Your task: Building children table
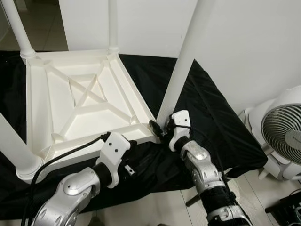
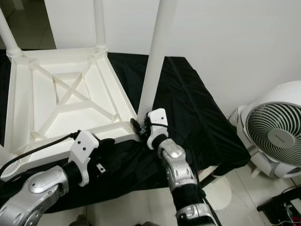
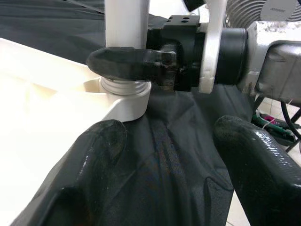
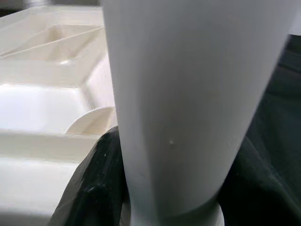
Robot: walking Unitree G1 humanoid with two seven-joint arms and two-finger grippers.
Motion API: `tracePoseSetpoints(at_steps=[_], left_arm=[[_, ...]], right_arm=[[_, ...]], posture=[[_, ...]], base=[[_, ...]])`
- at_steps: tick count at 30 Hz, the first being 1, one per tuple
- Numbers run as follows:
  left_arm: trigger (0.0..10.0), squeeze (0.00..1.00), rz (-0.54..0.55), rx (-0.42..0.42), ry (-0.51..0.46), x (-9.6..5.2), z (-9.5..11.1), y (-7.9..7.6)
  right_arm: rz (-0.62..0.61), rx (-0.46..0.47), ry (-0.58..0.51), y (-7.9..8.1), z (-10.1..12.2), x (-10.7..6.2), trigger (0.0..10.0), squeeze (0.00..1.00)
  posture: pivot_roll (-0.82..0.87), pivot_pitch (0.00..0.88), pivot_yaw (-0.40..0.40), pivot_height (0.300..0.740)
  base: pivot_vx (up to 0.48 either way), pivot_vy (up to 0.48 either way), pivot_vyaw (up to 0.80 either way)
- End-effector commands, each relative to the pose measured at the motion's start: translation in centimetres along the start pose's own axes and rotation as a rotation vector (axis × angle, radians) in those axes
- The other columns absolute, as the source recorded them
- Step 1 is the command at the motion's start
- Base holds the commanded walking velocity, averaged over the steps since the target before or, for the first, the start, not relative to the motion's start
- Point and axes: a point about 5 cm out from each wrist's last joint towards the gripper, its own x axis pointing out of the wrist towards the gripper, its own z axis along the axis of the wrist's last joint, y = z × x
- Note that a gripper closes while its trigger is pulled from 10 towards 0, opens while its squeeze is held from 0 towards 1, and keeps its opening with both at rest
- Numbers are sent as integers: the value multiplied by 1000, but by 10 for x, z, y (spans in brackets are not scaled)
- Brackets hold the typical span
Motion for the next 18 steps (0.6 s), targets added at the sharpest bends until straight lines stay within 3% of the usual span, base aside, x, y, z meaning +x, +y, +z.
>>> tracePoseSetpoints(at_steps=[1, 7, 8, 9, 10, 12, 13, 18], left_arm=[[10000, 0, -13, 1, -10, 2, 3, -4], [10000, 0, -15, -1, -9, 2, 2, -5], [10000, 0, -15, -1, -8, 2, 2, -5], [10000, 0, -15, -1, -8, 2, 2, -5], [10000, 0, -15, -1, -8, 2, 2, -4], [10000, 0, -14, -1, -8, 2, 3, -4], [10000, 0, -13, -1, -8, 2, 2, -4], [10000, 0, -8, -1, -9, 2, 3, -3]], right_arm=[[-101, -14, 74, -1, -11, -2, 0, 0], [-105, 21, 83, 8, -11, -4, 0, 0], [-99, 28, 79, 10, -10, -5, 5922, 0], [-99, 28, 79, 10, -10, -5, 5922, 0], [-94, 32, 74, 11, -8, -5, 10000, 0], [-92, 35, 72, 11, -6, -6, 10000, 0], [-98, 34, 61, 9, -4, -6, 10000, 1000], [-86, 29, 25, 0, 4, -6, 10000, 1000]], posture=[[212, 46, -121, 740], [212, 50, -119, 740], [212, 50, -120, 740], [212, 50, -120, 740], [211, 53, -120, 740], [211, 53, -120, 740], [210, 60, -122, 740], [208, 68, -120, 740]], base=[[0, 0, 0], [0, 0, 0], [0, 0, 0], [0, 0, 0], [0, 0, 0], [0, 0, 0], [0, 0, 0], [0, 0, 0]])
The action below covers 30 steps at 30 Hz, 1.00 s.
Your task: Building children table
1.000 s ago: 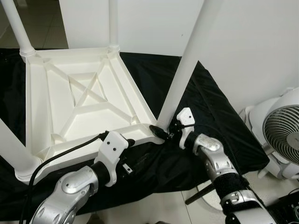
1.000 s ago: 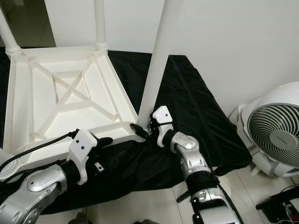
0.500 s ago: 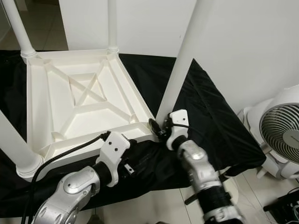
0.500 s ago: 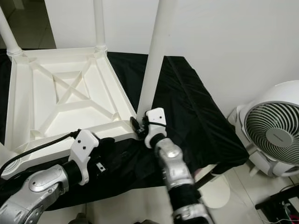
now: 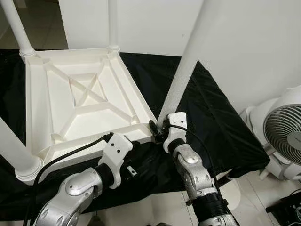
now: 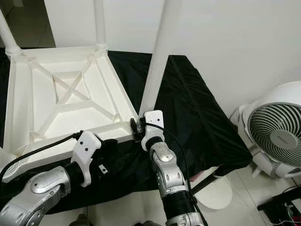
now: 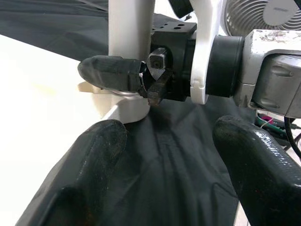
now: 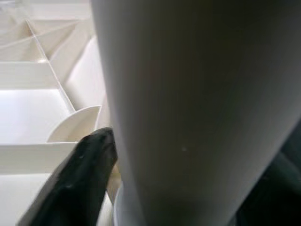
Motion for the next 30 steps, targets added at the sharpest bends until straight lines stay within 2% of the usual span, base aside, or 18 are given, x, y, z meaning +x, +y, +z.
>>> tracePoseSetpoints(at_steps=[1, 3, 4, 6, 7, 8, 9, 13, 18, 20, 28, 30], left_arm=[[10000, 0, 1, -3, -5, 1, 2, -1], [10000, 0, 3, -3, -4, 0, 2, -1], [10000, 0, 4, -3, -3, 0, 1, 0], [10000, 0, 4, -3, -3, 0, 1, 0], [10000, 0, 6, -3, -2, 0, 1, 0], [10000, 0, 5, -2, -1, 0, 1, 1], [10000, 0, 5, -2, -1, 0, 1, 1], [10000, 0, -3, 3, 3, 0, 1, 2], [10000, 0, -5, 6, 4, 0, 1, 2], [10000, 0, -3, 7, 4, -2, 2, 2], [10000, 0, 0, 2, 5, -3, 1, 0], [10000, 0, 1, -1, 5, -4, 1, -1]], right_arm=[[16, -1, -6, -8, 4, -1, 10000, 1000], [50, -16, -10, -11, 6, -2, 10000, 1000], [114, -26, -10, -13, 8, -5, 10000, 541], [114, -26, -10, -13, 8, -5, 10000, 541], [179, -44, -15, -17, 9, -7, 10000, 0], [273, -79, -25, -23, 11, -11, 10000, 0], [273, -79, -25, -23, 11, -11, 10000, 0], [492, -168, -13, -44, 15, -15, 10000, 0], [534, -186, -7, -49, 17, -13, 10000, 0], [573, -218, 0, -57, 21, -5, 10000, 0], [621, -235, 24, -62, 21, 5, 10000, 0], [647, -227, 32, -60, 17, 6, 784, 0]], posture=[[207, 70, -119, 740], [204, 72, -117, 740], [204, 73, -116, 740], [204, 73, -116, 740], [203, 71, -113, 740], [198, 76, -102, 740], [198, 76, -102, 740], [197, 74, -94, 740], [200, 75, -92, 740], [205, 75, -92, 740], [210, 77, -95, 740], [213, 78, -95, 740]], base=[[0, 0, 0], [0, 0, 0], [0, 0, 0], [0, 0, 0], [0, 0, 0], [0, 0, 0], [0, 0, 0], [0, 0, 0], [0, 0, 0], [0, 0, 0], [0, 0, 0], [0, 0, 0]])
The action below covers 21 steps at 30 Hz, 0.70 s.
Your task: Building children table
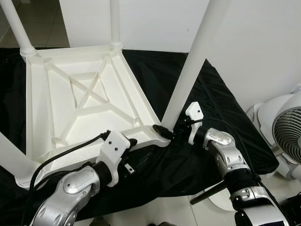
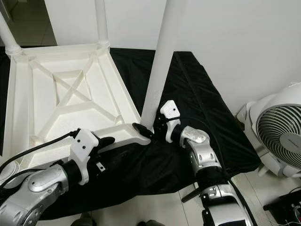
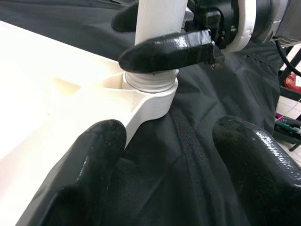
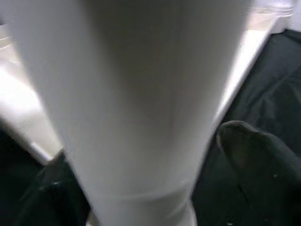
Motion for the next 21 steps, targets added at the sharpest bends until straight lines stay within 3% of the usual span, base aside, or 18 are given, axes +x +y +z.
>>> tracePoseSetpoints(at_steps=[1, 2, 13, 21], left_arm=[[10000, 0, -12, -6, 0, -1, 1, -5], [10000, 0, -13, -8, 1, -1, 1, -5], [10000, 0, -19, -12, 0, 0, 1, -7], [10000, 0, -16, -15, -3, 0, 1, -6]], right_arm=[[16, 5, 20, 0, -5, -1, 784, 0], [45, 10, 13, 1, -7, 0, 0, 0], [38, 13, 8, 2, -15, -5, 0, 0], [-164, 53, 9, 7, -21, -7, 0, 0]], posture=[[213, 78, -95, 740], [212, 80, -94, 740], [205, 78, -97, 740], [202, 80, -105, 740]], base=[[0, 0, 0], [0, 0, 0], [0, 0, 0], [0, 0, 0]])
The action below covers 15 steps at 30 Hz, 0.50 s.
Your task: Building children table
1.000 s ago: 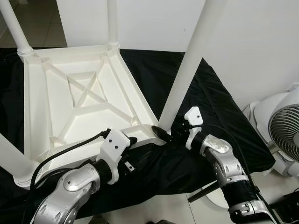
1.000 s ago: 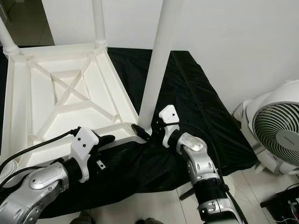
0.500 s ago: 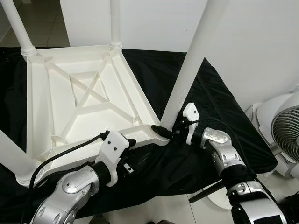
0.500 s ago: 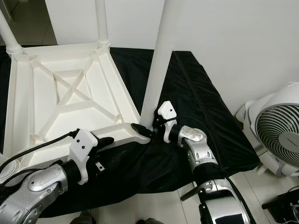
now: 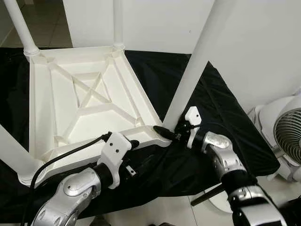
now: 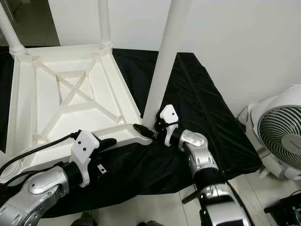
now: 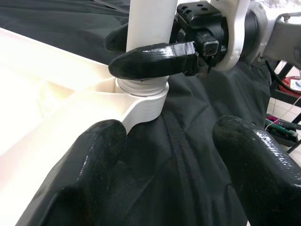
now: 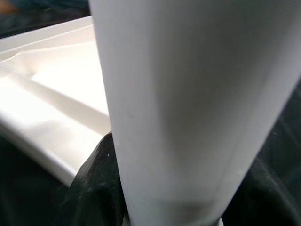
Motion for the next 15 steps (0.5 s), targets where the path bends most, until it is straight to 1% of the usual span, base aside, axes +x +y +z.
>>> tracePoseSetpoints(at_steps=[1, 3, 4, 5, 6, 7, 8, 9, 10, 11, 12, 14, 15], left_arm=[[10000, 0, 3, -12, 8, 1, -1, -1], [10000, 0, 4, -12, 8, 1, -1, -1], [10000, 0, 5, -13, 7, 2, -1, -2], [10000, 0, 5, -13, 7, 2, -1, -2], [10000, 0, 6, -14, 5, 2, -1, -2], [10000, 0, 6, -14, 5, 2, -1, -2], [10000, 0, 7, -14, 3, 3, -1, -1], [10000, 0, 7, -14, 3, 3, -1, -1], [10000, 0, 8, -14, 1, 4, -1, -1], [10000, 0, 8, -14, 1, 4, -1, -1], [10000, 0, 8, -14, -1, 4, -1, -1], [10000, 0, 8, -14, -1, 4, -1, -1], [10000, 0, 7, -14, -3, 5, 0, -1]], right_arm=[[-112, 20, 55, -4, -10, -7, 0, 0], [-123, 21, 50, -2, -10, -7, 0, 0], [-163, 33, 49, 2, -11, -6, 0, 0], [-163, 33, 49, 2, -11, -6, 0, 0], [-214, 42, 56, 6, -12, -6, 0, 0], [-214, 42, 56, 6, -12, -6, 0, 0], [-268, 54, 58, 9, -13, -4, 0, 0], [-268, 54, 58, 9, -13, -4, 0, 0], [-317, 66, 59, 15, -14, -3, 0, 0], [-317, 66, 59, 15, -14, -3, 0, 0], [-357, 68, 58, 19, -14, -1, 0, 0], [-357, 68, 58, 19, -14, -1, 0, 0], [-410, 76, 57, 25, -13, 3, 0, 0]], posture=[[200, 80, -109, 740], [200, 80, -109, 740], [195, 79, -111, 740], [195, 79, -111, 740], [192, 77, -114, 740], [192, 77, -114, 740], [190, 80, -114, 740], [190, 80, -114, 740], [184, 80, -113, 740], [184, 80, -113, 740], [181, 82, -114, 740], [181, 82, -114, 740], [178, 84, -112, 740]], base=[[0, 0, 0], [0, 0, 0], [0, 0, 0], [0, 0, 0], [0, 0, 0], [0, 0, 0], [0, 0, 0], [0, 0, 0], [0, 0, 0], [0, 0, 0], [0, 0, 0], [0, 0, 0], [0, 0, 0]])
